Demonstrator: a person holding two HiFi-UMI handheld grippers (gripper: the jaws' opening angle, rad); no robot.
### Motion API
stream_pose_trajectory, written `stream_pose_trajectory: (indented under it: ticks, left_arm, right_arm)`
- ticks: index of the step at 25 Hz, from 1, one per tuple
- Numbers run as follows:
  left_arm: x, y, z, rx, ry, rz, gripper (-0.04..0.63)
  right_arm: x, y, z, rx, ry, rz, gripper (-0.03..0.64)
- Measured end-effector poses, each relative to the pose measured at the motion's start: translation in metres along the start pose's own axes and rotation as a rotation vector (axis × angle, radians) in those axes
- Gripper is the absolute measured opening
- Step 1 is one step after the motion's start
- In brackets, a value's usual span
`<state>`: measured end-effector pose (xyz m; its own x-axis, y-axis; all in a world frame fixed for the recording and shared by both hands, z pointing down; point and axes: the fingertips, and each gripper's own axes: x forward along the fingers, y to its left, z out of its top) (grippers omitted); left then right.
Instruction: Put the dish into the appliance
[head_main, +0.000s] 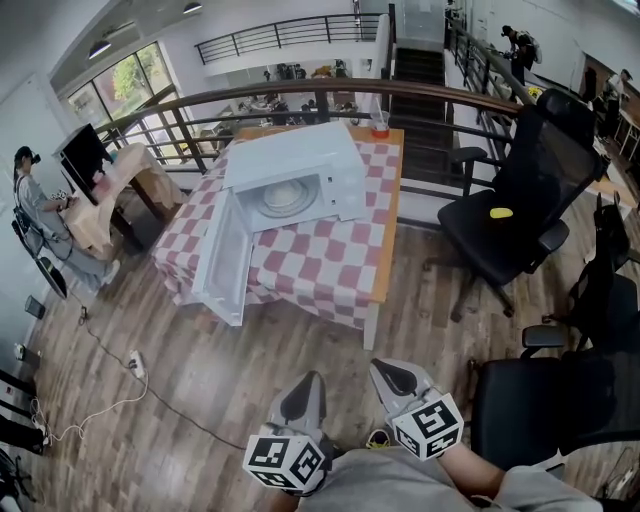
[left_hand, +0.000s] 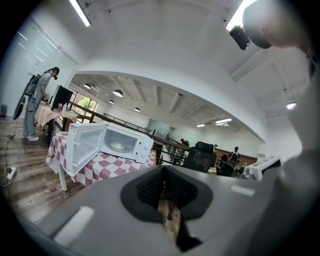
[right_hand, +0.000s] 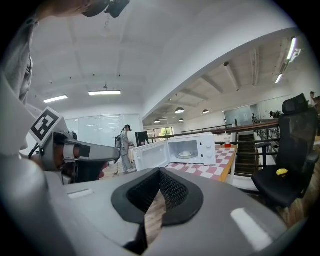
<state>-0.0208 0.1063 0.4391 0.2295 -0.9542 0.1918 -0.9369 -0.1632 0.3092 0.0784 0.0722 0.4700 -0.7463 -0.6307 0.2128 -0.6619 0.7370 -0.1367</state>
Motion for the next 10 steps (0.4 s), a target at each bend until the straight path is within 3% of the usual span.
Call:
stream_pose_trajectory:
  ticks: [10]
  left_arm:
    - [-0.0049,0.0007,0.0005,-0.005,-0.006,0.016,0.009]
  right_arm:
    - [0.0006,0.0065,0.0012,-0.001,-0.004,0.016,0.0]
